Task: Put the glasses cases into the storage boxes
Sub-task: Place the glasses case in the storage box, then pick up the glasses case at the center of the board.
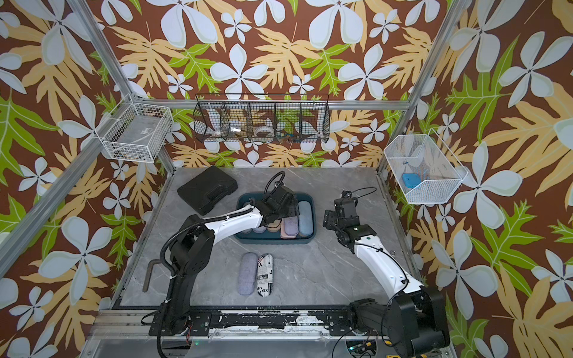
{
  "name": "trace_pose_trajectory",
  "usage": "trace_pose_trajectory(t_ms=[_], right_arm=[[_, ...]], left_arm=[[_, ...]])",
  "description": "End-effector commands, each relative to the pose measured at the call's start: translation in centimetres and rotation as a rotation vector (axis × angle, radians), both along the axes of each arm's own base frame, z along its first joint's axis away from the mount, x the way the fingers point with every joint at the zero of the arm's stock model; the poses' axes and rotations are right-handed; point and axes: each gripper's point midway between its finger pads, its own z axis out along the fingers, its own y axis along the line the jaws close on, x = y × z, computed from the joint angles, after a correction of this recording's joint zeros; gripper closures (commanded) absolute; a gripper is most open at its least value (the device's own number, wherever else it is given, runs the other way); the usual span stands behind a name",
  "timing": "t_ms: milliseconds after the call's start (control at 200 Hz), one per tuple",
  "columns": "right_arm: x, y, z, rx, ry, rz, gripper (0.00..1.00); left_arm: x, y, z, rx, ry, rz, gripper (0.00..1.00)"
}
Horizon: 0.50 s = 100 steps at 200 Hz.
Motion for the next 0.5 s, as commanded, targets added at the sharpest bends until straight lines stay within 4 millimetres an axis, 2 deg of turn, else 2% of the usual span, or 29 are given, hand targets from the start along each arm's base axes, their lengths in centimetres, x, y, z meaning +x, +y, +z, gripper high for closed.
trace_pose_trajectory(t_ms=[0,110,175,410,495], right_arm=[[0.1,-0.2,0.2,0.001,-0.013,-0.014,0.2],[0.1,0.0,0.1,0.016,-0.015,-0.011,0.2],[0.2,0.2,-0.2,0.027,-0.013,-0.007,0.2],[0.5,1.0,-0.9,0.07,-0.01,0.011,0.21],[0.6,1.2,-1.2,0.072,-0.004,0.015,0.21]], left_arm=[[-0.2,0.8,2.9,-0.014,-0.053,0.011,0.19],[-1.4,2.3,4.9,-0.03,-0.086,0.021,0.19],[-2.4,3.4,5.5,-0.035,-0.095,0.027,0.19],[-7.9,7.8,5.4,0.015,-0.108,0.054,0.19],[-10.3,9.8,4.5,0.044,-0.094,0.065,0.19]])
